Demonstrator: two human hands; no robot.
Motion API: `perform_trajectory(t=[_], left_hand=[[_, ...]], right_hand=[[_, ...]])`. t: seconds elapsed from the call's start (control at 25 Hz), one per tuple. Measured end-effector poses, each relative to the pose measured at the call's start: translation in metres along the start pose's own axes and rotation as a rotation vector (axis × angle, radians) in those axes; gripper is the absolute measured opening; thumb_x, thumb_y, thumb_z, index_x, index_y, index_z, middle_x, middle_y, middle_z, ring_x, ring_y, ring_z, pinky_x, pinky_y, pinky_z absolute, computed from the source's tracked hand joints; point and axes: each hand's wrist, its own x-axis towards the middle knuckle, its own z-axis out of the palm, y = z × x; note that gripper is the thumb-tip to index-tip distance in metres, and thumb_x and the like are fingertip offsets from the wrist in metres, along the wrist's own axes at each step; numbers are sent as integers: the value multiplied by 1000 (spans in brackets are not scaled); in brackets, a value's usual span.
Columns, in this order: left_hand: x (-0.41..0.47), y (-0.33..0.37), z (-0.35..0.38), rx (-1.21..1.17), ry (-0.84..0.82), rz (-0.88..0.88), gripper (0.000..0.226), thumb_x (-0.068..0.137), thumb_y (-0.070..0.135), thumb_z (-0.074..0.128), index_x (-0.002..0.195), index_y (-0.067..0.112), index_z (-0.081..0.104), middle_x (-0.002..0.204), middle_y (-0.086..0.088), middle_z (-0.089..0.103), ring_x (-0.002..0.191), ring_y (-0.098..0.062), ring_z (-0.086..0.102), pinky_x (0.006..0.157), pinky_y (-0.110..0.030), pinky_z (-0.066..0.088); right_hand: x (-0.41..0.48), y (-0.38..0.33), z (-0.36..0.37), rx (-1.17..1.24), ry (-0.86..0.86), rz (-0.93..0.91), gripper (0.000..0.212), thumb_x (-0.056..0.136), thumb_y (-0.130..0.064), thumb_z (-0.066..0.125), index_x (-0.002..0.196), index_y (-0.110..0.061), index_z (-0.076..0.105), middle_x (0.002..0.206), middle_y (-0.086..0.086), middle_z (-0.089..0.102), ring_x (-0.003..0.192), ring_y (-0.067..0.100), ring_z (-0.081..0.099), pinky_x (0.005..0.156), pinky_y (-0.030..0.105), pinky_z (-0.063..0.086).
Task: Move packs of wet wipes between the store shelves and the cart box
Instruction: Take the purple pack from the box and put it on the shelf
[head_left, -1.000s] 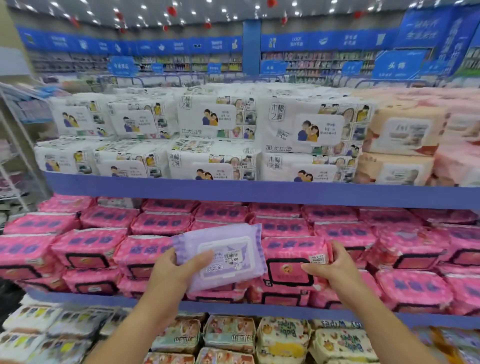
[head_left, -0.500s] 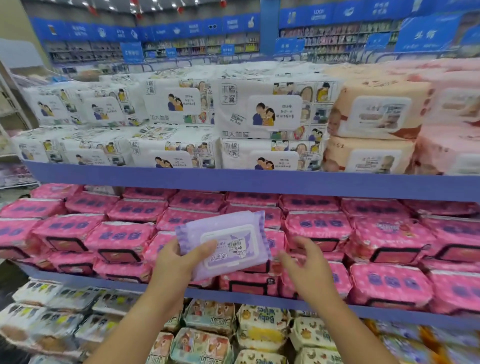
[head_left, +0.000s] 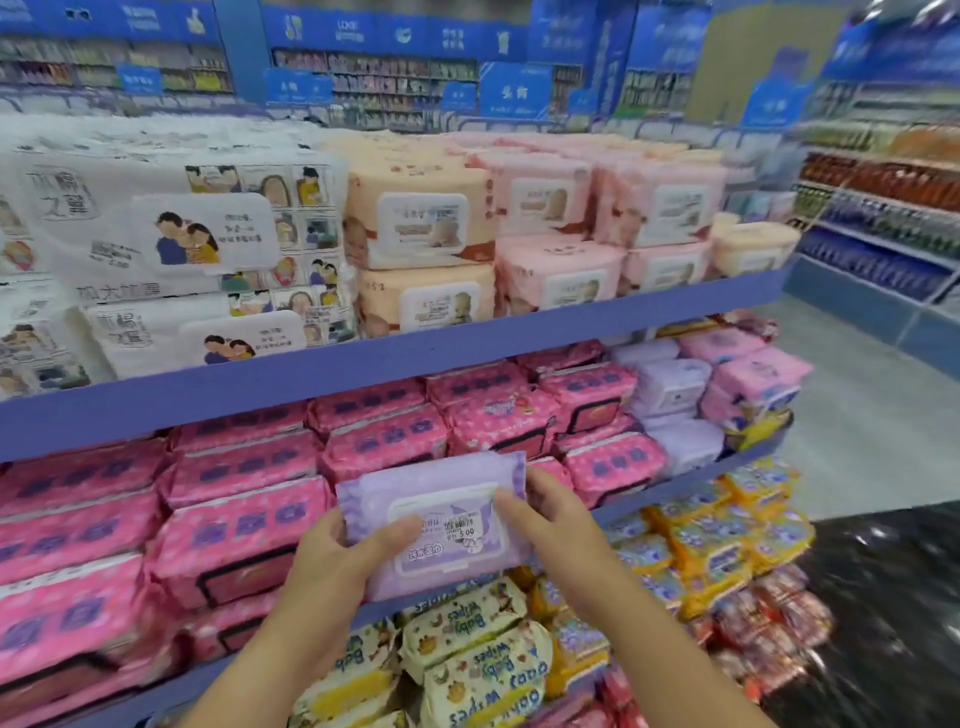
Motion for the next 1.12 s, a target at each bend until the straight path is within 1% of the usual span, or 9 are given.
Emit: perform_trajectory(t=[0.16,0.28,0.4,0.52,0.68,0.8,0.96,1.04,1.12], left_hand=[[28,-10,63,74,-145,-24,71,59,30,97,121,12,69,113,-7,78,102,-31,75,92,-49,57],[58,-21,120,136,-162,-16,58,65,24,87,119,13,70,111,-7,79,100,-30,76,93,-50,56],[93,-39,186,197,-143,-29,63,57,32,89,116,18,70,108,-1,79,99,-26,76,91,-46,58],[135,-62,259,304,-79,21,68,50,43,92,113,27,70,108,8,79,100,-16,75,92,-41,58],[189,-86,330,397,3,35,54,70,27,93,117,31,66,117,10,72,103,-9,69,82,-25,55],[226,-109,359,437,118,40,76,72,29,92,139,22,57,137,7,59,123,-17,59,100,-36,52],[248,-131,386,485,199,42,70,75,35,90,135,31,54,134,10,57,124,-15,56,102,-34,48],[253,-138,399,503,201,39,64,77,38,87,133,29,58,133,8,63,122,-17,61,102,-38,52],[254,-140,408,513,214,36,73,80,40,85,143,25,52,142,7,57,130,-19,56,108,-41,49]], right_hand=[[-12,13,-69,49,100,-13,36,91,-33,64,126,-24,64,120,-4,74,111,17,70,91,33,56],[-5,26,-129,68,141,-3,38,91,-36,62,127,-25,65,120,-2,73,111,19,70,92,36,56],[16,38,-199,5,177,-15,31,92,-39,61,120,-28,68,113,-4,75,105,17,71,89,37,58],[47,58,-282,-2,259,-34,17,97,-25,63,113,-27,70,108,-5,76,104,17,70,89,35,57],[94,76,-362,-59,266,-7,28,96,-28,67,123,-31,66,122,-10,71,115,11,66,101,45,53],[127,82,-393,-157,279,12,38,96,-27,66,134,-23,60,128,-10,66,116,7,63,102,39,51],[146,102,-398,-460,375,55,31,98,-33,62,125,-18,64,104,-7,69,92,12,63,69,23,47],[146,108,-399,-517,419,59,30,99,-37,59,116,-12,65,89,-6,64,80,13,58,59,18,39],[145,108,-403,-523,426,68,29,99,-38,59,105,-10,64,78,-8,58,70,10,54,52,16,33]])
